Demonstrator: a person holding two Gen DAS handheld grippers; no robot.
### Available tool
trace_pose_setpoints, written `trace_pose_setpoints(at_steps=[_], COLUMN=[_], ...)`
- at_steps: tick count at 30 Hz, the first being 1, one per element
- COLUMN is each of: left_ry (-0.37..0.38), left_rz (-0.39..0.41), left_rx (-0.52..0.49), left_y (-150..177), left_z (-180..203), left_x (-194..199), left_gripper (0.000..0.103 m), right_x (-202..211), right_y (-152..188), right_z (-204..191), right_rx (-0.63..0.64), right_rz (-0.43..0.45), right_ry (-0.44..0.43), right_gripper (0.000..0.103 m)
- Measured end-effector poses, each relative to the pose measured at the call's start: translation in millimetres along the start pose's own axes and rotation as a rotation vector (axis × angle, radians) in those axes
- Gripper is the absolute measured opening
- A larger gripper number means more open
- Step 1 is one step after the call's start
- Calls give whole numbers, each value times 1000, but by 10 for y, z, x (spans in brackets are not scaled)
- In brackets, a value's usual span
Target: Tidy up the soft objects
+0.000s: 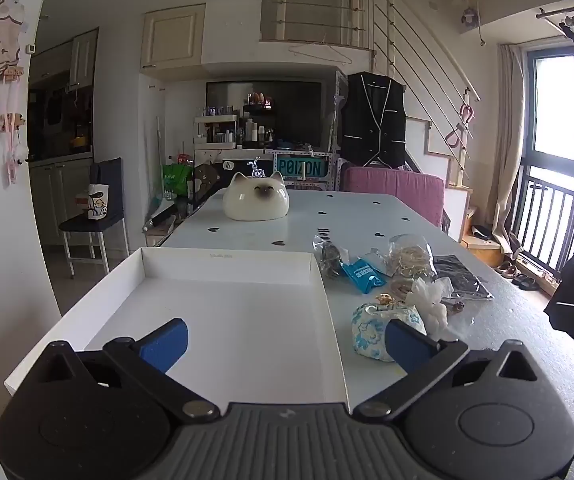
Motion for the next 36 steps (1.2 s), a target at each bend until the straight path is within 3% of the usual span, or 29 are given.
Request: trace_pose_setpoints(at_steps=[36], left_ry=[2], left_rz=[-16], left_rx=[1], left_y=[-1], left_z=[-3], left_x=[-4], left_gripper=[103], right_x=[12], right_y=[38], right_z=[6], right_rx=[1], right_rz=[2], right_ry=[3], right_gripper=[103])
Point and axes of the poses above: each gripper's, at about its wrist camera, not at the fingertips, and x roughly against the way its jaws point, z to its right, y to its underside, the point moved 1 cm from there along -x, roughly the way its jaws point, and after that the axes turned 10 degrees about -y, right-handed, at the moved point
